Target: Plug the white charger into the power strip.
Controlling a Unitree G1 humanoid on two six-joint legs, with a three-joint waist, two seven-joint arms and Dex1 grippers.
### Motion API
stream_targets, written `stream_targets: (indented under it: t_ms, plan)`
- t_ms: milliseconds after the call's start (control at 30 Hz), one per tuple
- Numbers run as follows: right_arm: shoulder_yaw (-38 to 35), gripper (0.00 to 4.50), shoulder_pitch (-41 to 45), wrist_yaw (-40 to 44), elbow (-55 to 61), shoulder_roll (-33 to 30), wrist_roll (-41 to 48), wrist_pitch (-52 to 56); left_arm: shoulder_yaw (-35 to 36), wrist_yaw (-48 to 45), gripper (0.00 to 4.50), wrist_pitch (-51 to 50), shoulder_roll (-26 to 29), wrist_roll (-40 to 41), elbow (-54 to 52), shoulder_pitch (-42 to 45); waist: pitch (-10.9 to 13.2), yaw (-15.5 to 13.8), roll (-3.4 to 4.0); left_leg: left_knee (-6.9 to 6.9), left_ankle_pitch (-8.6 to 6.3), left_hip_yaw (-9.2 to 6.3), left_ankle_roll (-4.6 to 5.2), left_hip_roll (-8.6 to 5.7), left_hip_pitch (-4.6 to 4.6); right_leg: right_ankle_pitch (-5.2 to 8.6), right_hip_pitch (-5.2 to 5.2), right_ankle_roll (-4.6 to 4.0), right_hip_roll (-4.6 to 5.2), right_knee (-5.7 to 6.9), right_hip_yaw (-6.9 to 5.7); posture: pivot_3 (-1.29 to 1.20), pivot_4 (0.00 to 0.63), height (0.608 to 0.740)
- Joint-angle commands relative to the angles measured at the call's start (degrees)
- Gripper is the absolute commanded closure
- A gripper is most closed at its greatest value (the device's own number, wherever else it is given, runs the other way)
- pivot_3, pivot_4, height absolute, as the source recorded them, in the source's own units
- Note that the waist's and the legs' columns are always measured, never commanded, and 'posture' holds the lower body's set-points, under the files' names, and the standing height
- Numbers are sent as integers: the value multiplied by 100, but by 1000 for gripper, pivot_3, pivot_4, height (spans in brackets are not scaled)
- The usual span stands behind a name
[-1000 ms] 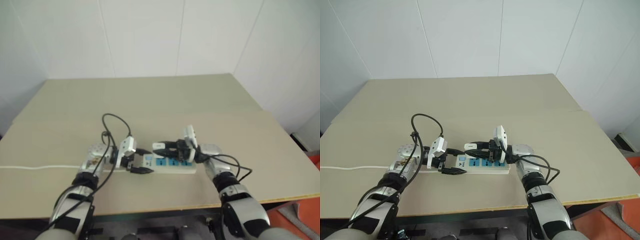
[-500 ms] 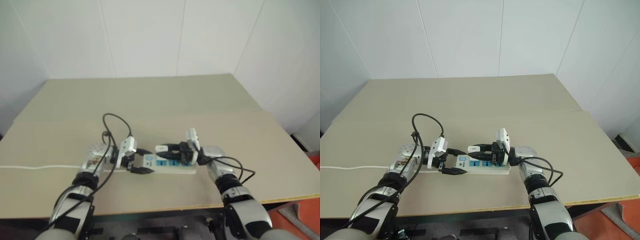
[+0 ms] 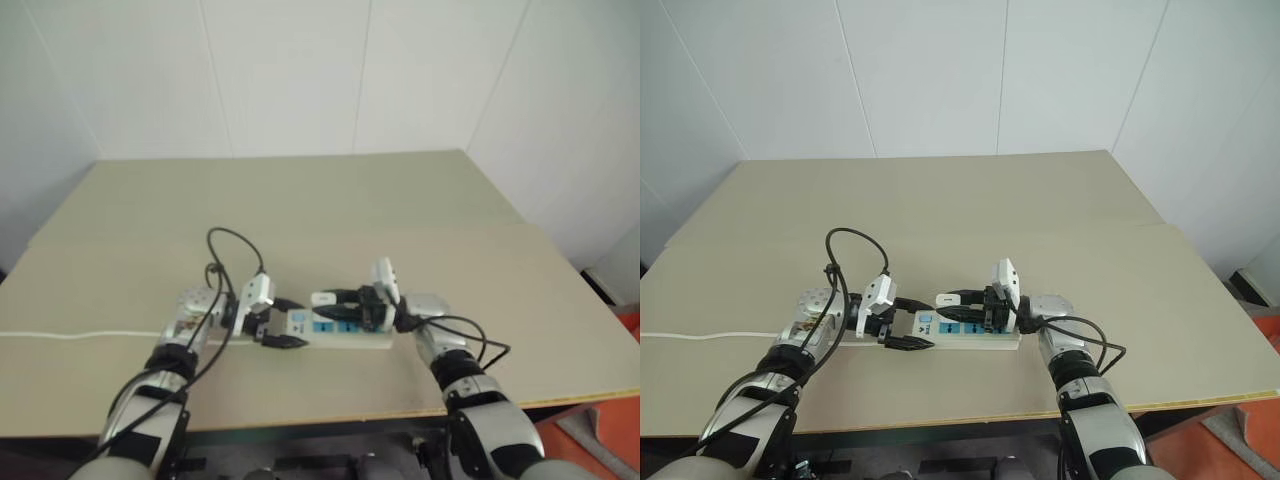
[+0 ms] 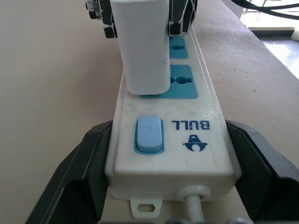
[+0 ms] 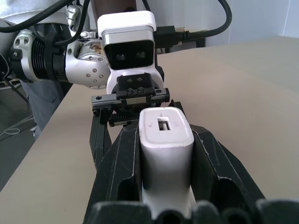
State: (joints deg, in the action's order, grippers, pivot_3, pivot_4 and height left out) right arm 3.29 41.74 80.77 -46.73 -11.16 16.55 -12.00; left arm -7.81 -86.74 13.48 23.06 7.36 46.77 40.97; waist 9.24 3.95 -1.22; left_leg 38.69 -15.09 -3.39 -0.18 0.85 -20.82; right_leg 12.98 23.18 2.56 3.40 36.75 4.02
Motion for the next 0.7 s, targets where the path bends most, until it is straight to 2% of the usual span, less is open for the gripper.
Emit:
stream_targets:
  t_ms: [33,300,500,700]
  plan:
    - [193,3362,-171,244,-310,-390,-356,111,-197,-103,1237,-39,182,-229,104,-114,0,-9,0,-1,0,0,0,0,2,1,-3,0,0,0,0,0,150,740]
    - [523,3362,-155,40,-650,-558,-644,39,-251,-76,1237,-56,162,-180,48,-168,-3,-25,3,-2,-1,1,0,-1,18,4,-20,1,1,-3,0,0,150,740]
    - [775,3362,-47,-113,-722,-656,-796,908,-283,-57,1237,-71,171,-181,20,-175,-7,-16,4,-15,-2,1,1,0,72,11,-77,2,1,-15,-1,0,150,740]
    - [831,3362,-217,-279,-730,-607,-867,620,-299,-35,1237,-103,161,-175,-36,-214,-50,-15,3,-30,-2,2,1,0,94,14,-93,2,2,-24,0,0,150,740]
